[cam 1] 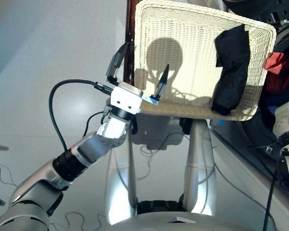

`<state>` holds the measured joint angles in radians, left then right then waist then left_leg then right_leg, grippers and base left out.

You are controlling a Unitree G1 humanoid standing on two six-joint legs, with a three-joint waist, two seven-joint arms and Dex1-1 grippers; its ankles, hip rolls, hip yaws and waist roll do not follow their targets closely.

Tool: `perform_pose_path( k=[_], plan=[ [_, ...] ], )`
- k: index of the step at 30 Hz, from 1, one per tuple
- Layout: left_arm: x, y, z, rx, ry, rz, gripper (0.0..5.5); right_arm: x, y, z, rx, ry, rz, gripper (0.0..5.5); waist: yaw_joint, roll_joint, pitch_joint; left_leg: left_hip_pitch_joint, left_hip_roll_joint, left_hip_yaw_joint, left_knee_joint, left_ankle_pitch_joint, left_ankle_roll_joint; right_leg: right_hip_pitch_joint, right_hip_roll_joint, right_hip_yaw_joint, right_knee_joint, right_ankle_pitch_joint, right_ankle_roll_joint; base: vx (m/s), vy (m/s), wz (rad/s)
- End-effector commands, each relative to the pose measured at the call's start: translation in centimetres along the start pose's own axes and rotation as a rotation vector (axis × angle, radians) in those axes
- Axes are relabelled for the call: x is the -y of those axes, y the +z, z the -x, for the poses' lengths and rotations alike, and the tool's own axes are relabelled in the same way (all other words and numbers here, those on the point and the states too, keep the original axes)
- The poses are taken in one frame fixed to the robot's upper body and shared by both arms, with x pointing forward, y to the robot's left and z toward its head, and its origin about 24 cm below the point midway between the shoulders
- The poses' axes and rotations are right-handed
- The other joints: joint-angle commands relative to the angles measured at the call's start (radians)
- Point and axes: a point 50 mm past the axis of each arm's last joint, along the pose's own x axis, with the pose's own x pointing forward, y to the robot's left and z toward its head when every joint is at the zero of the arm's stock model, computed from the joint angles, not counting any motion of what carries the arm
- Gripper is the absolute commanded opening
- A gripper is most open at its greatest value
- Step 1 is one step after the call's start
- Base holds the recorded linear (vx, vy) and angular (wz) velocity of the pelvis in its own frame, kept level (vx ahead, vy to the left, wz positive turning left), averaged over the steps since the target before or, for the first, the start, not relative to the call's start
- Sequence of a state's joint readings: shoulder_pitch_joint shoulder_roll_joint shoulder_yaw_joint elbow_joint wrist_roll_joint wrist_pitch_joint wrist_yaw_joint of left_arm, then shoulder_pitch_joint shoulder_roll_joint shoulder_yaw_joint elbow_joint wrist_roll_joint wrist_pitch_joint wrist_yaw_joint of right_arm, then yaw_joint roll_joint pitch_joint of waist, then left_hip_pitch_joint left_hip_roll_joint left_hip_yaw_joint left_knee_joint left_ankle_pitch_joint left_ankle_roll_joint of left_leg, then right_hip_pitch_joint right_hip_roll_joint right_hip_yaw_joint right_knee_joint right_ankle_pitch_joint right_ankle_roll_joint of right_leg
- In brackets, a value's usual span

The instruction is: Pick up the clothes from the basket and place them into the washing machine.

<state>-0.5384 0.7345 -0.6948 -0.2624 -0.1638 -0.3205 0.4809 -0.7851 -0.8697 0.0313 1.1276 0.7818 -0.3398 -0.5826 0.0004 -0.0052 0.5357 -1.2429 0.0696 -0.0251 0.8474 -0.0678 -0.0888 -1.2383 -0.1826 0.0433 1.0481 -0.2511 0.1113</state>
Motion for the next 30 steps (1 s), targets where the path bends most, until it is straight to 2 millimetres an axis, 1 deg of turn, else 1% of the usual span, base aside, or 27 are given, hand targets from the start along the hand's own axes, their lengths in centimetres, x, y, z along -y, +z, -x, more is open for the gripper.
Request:
perform_pose_path(
  k=[1, 4, 5, 7, 11, 13, 16, 18, 19, 20, 21, 22, 23, 24, 25, 26, 27, 28, 30],
  plan=[
    [0.4, 3.0, -0.1, 0.146, -0.012, 0.099, 5.50, 3.5, 4.9, -2.9, 0.119, -0.103, -0.045, 0.00, -0.021, 0.036, -0.016, 0.054, 0.028, 0.021, 0.052, -0.102, 0.001, 0.012, 0.029, -0.009, -0.063, 0.037, 0.005, 0.000, 0.000, 0.000],
    [-0.1, 3.3, -0.1, 0.160, -0.003, 0.080, 5.50, 4.5, 6.5, -3.6, 0.147, -0.135, -0.063, 0.00, -0.021, 0.032, -0.016, 0.043, 0.026, 0.021, 0.064, -0.105, -0.002, -0.004, 0.033, -0.005, -0.047, 0.031, 0.005, 0.000, -0.020, -0.006],
    [-0.4, 3.5, -0.1, 0.166, 0.010, 0.083, 5.50, 5.0, 7.5, -3.9, 0.171, -0.151, -0.080, 0.00, -0.022, 0.028, -0.016, 0.038, 0.028, 0.024, 0.074, -0.109, -0.002, -0.013, 0.032, -0.005, -0.038, 0.029, 0.005, 0.000, 0.000, 0.000],
    [-0.5, 3.5, 0.0, 0.162, 0.012, 0.082, 5.50, 5.1, 7.9, -4.0, 0.182, -0.156, -0.087, 0.00, -0.024, 0.025, -0.016, 0.033, 0.029, 0.026, 0.081, -0.111, -0.002, -0.020, 0.033, -0.004, -0.032, 0.027, 0.005, 0.000, 0.000, 0.000],
    [-0.7, 3.5, 0.1, 0.156, 0.005, 0.068, 5.50, 4.2, 8.8, -3.9, 0.209, -0.126, -0.100, 0.00, -0.023, 0.022, -0.016, 0.025, 0.033, 0.030, 0.089, -0.113, -0.001, -0.032, 0.039, 0.000, -0.024, 0.029, 0.005, 0.000, 0.000, 0.000],
    [-0.7, 3.4, 0.1, 0.151, 0.002, 0.073, 5.50, 3.9, 8.6, -3.8, 0.199, -0.115, -0.120, 5.50, -0.024, 0.020, -0.016, 0.026, 0.032, 0.033, 0.088, -0.113, -0.001, -0.030, 0.040, 0.001, -0.027, 0.031, 0.006, 0.000, 0.000, 0.000],
    [-0.8, 3.4, 0.0, 0.148, 0.001, 0.075, 5.50, 3.7, 8.1, -3.8, 0.170, -0.110, -0.160, 5.50, -0.026, 0.021, -0.016, 0.032, 0.032, 0.032, 0.081, -0.111, 0.000, -0.025, 0.041, 0.000, -0.035, 0.032, 0.006, 0.000, 0.000, 0.000],
    [-0.8, 3.5, -0.2, 0.151, 0.009, 0.079, 5.50, 2.7, 7.3, -3.3, 0.151, -0.072, -0.195, 5.50, -0.028, 0.020, -0.016, 0.039, 0.033, 0.035, 0.077, -0.111, 0.002, -0.021, 0.043, 0.000, -0.040, 0.034, 0.005, 0.000, 0.000, 0.000],
    [-0.8, 3.5, -0.2, 0.150, 0.008, 0.078, 5.50, 2.7, 7.3, -3.3, 0.151, -0.072, -0.195, 5.50, -0.028, 0.019, -0.016, 0.040, 0.033, 0.035, 0.076, -0.111, 0.002, -0.020, 0.043, 0.000, -0.041, 0.035, 0.005, 0.000, 0.000, 0.000],
    [-0.8, 3.4, -0.2, 0.149, 0.014, 0.082, 5.50, 2.0, 6.6, -2.9, 0.142, -0.045, -0.211, 5.50, -0.030, 0.020, -0.016, 0.047, 0.035, 0.037, 0.069, -0.110, 0.002, -0.015, 0.043, 0.002, -0.049, 0.038, 0.004, 0.000, 0.000, 0.000],
    [-0.9, 3.4, -0.4, 0.155, 0.037, 0.089, 5.50, 0.2, 5.7, -1.7, 0.148, 0.033, -0.249, 5.50, -0.035, 0.017, -0.016, 0.059, 0.037, 0.041, 0.060, -0.108, 0.004, -0.002, 0.043, 0.001, -0.063, 0.043, 0.003, 0.000, 0.000, 0.000],
    [-1.0, 3.4, -0.5, 0.157, 0.049, 0.092, 5.50, -0.7, 4.9, -0.7, 0.152, 0.077, -0.263, 5.50, -0.037, 0.015, -0.016, 0.070, 0.038, 0.044, 0.052, -0.106, 0.005, 0.008, 0.044, 0.000, -0.071, 0.045, 0.003, 0.000, 0.000, 0.000],
    [-1.0, 3.4, -0.4, 0.154, 0.046, 0.092, 5.50, -0.6, 4.6, -0.6, 0.150, 0.073, -0.260, 5.50, -0.036, 0.012, -0.016, 0.075, 0.038, 0.045, 0.049, -0.105, 0.005, 0.012, 0.043, 0.000, -0.073, 0.045, 0.003, 0.000, 0.000, 0.000],
    [-1.2, 3.2, -0.6, 0.150, 0.082, 0.093, 5.50, -2.9, 3.0, 2.1, 0.161, 0.205, -0.262, 5.50, -0.044, 0.007, -0.016, 0.092, 0.040, 0.048, 0.039, -0.104, 0.009, 0.030, 0.048, 0.000, -0.088, 0.048, 0.001, 0.000, 0.000, 0.000],
    [-1.2, 3.2, -0.5, 0.147, 0.079, 0.093, 5.50, -2.8, 2.7, 2.3, 0.158, 0.201, -0.257, 5.50, -0.042, 0.003, -0.016, 0.099, 0.039, 0.049, 0.036, -0.103, 0.009, 0.035, 0.047, 0.001, -0.090, 0.048, 0.001, 0.000, 0.000, 0.000],
    [-1.2, 3.1, -0.6, 0.147, 0.093, 0.098, 5.50, -4.0, 2.1, 3.9, 0.170, 0.273, -0.265, 5.50, -0.044, 0.001, -0.016, 0.111, 0.041, 0.050, 0.026, -0.102, 0.011, 0.048, 0.050, 0.003, -0.100, 0.049, 0.001, 0.000, 0.000, 0.000],
    [-1.3, 3.0, -0.8, 0.148, 0.106, 0.104, 5.50, -4.8, 1.1, 5.7, 0.169, 0.351, -0.247, 5.50, -0.047, -0.002, -0.016, 0.126, 0.041, 0.052, 0.015, -0.100, 0.012, 0.059, 0.052, 0.004, -0.110, 0.050, 0.001, 0.000, 0.000, 0.000],
    [-1.4, 3.0, -0.9, 0.151, 0.114, 0.100, 5.50, -5.5, 0.4, 7.7, 0.192, 0.440, -0.203, 5.50, -0.051, -0.006, -0.016, 0.141, 0.041, 0.054, 0.003, -0.098, 0.013, 0.073, 0.053, 0.004, -0.119, 0.050, 0.002, 0.000, 0.000, 0.000],
    [-1.3, 2.8, -1.1, 0.150, 0.122, 0.094, 5.50, -6.2, -0.5, 10.7, 0.199, 0.544, -0.221, 5.50, -0.058, -0.012, -0.016, 0.163, 0.041, 0.055, -0.012, -0.096, 0.016, 0.094, 0.054, 0.008, -0.129, 0.050, 0.003, 0.000, 0.000, 0.000]
  ],
)
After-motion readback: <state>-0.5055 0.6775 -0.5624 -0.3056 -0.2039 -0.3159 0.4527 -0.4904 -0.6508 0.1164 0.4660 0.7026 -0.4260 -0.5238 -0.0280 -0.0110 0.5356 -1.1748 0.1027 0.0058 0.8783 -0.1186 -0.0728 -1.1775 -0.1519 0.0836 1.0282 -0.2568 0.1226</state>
